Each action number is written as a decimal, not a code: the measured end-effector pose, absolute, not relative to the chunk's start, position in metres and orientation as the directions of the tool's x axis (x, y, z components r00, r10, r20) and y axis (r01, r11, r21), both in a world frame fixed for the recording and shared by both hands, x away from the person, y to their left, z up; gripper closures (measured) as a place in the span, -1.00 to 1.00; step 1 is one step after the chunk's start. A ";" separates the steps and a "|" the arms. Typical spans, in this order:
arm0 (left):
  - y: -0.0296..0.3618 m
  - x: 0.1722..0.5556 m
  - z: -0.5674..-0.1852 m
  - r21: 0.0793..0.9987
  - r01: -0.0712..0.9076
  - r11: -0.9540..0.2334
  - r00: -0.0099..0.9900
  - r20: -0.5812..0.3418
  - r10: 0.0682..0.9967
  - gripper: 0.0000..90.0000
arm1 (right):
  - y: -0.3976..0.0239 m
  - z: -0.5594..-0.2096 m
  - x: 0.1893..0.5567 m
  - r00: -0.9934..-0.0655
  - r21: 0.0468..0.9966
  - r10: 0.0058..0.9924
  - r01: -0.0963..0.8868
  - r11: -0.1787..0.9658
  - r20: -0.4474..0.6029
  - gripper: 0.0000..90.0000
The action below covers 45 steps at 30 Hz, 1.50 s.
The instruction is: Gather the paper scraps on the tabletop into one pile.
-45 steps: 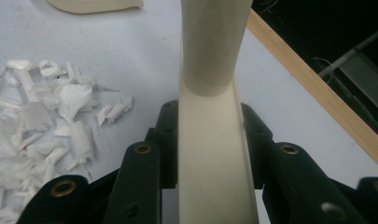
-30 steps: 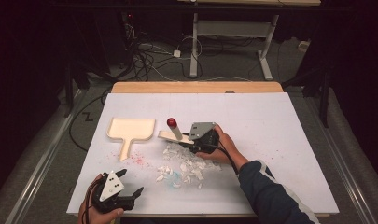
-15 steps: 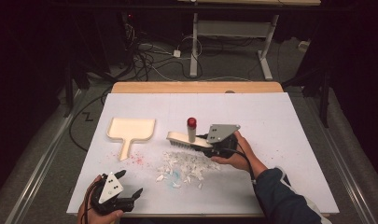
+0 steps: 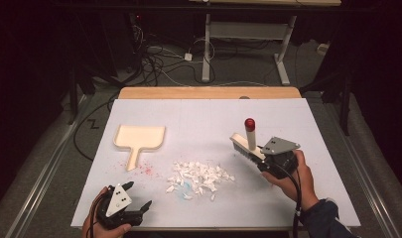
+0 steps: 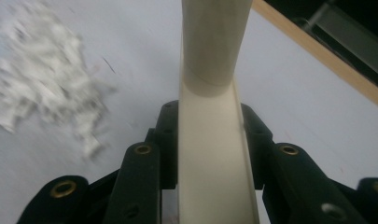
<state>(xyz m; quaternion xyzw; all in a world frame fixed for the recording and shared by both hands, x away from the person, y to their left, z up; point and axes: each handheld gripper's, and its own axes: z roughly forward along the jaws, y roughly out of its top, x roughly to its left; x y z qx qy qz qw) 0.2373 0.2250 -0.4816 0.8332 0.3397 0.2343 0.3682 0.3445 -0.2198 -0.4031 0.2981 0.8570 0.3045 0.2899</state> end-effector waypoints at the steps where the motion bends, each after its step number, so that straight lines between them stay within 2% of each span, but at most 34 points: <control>1: 0.224 0.237 -0.481 0.773 0.391 -0.499 0.661 0.141 0.737 -0.62 | -0.221 -0.406 0.344 -0.636 0.681 0.696 0.348 0.644 -0.333 0.50; 3: 0.224 0.237 -0.482 0.771 0.392 -0.502 0.662 0.142 0.736 -0.62 | -0.223 -0.415 0.343 -0.605 0.660 0.719 0.389 0.642 -0.343 0.50; 6: 0.223 0.238 -0.481 0.774 0.388 -0.500 0.665 0.140 0.734 -0.62 | -0.215 -0.421 0.342 -0.629 0.671 0.724 0.408 0.619 -0.285 0.50; 8: 0.222 0.238 -0.482 0.770 0.386 -0.507 0.668 0.146 0.730 -0.62 | -0.201 -0.423 0.339 -0.624 0.665 0.718 0.398 0.632 -0.308 0.50; 17: 0.226 0.233 -0.482 0.771 0.389 -0.505 0.661 0.149 0.736 -0.62 | -0.128 -0.428 0.328 -0.730 0.717 0.653 0.345 0.606 -0.201 0.50; 21: 0.227 0.231 -0.483 0.768 0.393 -0.505 0.657 0.150 0.739 -0.62 | -0.108 -0.426 0.330 -0.751 0.736 0.631 0.313 0.601 -0.196 0.50; 25: 0.228 0.230 -0.483 0.767 0.396 -0.505 0.655 0.150 0.740 -0.62 | -0.110 -0.417 0.332 -0.740 0.760 0.636 0.279 0.587 -0.220 0.50; 29: 0.230 0.230 -0.483 0.767 0.397 -0.503 0.648 0.154 0.746 -0.62 | -0.127 -0.405 0.333 -0.757 0.802 0.631 0.266 0.535 -0.170 0.50; 34: 0.232 0.229 -0.481 0.773 0.385 -0.504 0.646 0.164 0.745 -0.62 | -0.145 -0.383 0.325 -0.797 0.854 0.586 0.197 0.481 -0.146 0.50; 36: 0.233 0.229 -0.481 0.780 0.385 -0.494 0.641 0.159 0.751 -0.62 | -0.145 -0.378 0.320 -0.823 0.871 0.559 0.198 0.450 -0.102 0.50; 39: 0.235 0.227 -0.480 0.781 0.378 -0.497 0.639 0.168 0.751 -0.62 | -0.134 -0.378 0.308 -0.870 0.870 0.486 0.173 0.462 -0.085 0.50; 45: 0.238 0.222 -0.477 0.790 0.369 -0.490 0.629 0.175 0.757 -0.62 | -0.097 -0.397 0.290 -0.940 0.838 0.342 0.185 0.514 -0.003 0.50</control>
